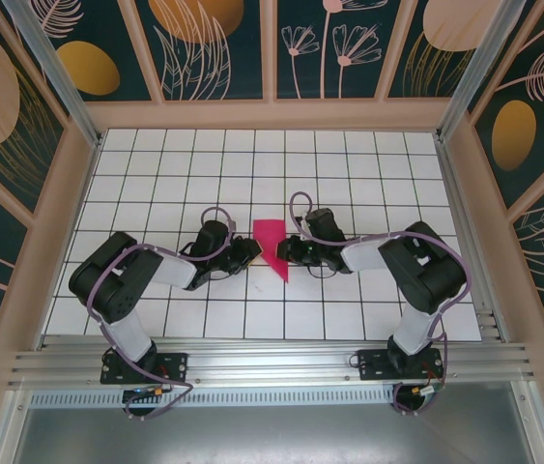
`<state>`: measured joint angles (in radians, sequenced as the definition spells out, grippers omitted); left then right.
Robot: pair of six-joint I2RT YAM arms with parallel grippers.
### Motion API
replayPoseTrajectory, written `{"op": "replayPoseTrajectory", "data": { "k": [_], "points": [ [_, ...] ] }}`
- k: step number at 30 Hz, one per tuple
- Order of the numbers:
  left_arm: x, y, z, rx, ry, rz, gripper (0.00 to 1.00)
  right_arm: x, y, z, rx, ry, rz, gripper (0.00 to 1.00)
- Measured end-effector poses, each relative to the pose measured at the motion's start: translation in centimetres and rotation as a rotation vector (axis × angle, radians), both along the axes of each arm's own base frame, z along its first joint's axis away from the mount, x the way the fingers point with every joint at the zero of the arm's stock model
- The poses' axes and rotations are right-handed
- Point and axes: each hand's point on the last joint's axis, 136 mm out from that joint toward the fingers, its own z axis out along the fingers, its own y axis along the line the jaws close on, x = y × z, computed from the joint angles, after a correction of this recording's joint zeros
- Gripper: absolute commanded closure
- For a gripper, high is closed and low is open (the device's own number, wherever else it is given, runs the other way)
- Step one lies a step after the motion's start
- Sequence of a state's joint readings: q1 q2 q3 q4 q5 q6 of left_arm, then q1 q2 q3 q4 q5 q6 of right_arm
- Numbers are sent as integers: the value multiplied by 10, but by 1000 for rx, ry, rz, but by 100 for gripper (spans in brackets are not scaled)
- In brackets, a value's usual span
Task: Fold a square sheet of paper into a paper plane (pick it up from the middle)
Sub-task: Fold the wing for the fifth time at the center of the table.
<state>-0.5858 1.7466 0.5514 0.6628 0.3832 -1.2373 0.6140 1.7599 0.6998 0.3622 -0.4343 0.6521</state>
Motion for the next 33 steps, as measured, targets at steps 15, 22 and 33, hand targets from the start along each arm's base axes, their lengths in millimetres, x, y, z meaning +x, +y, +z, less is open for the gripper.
{"op": "replayPoseTrajectory", "data": {
  "k": [15,22,33],
  "points": [
    [6,5,23,62,-72,49,100,2,-29,65,-90,-394,12,54],
    [4,5,25,104,-80,73,100,-17,-16,68,-200,-583,109,54],
    [8,-2,33,102,-85,71,100,-48,12,40,-398,-848,303,54]
  ]
}}
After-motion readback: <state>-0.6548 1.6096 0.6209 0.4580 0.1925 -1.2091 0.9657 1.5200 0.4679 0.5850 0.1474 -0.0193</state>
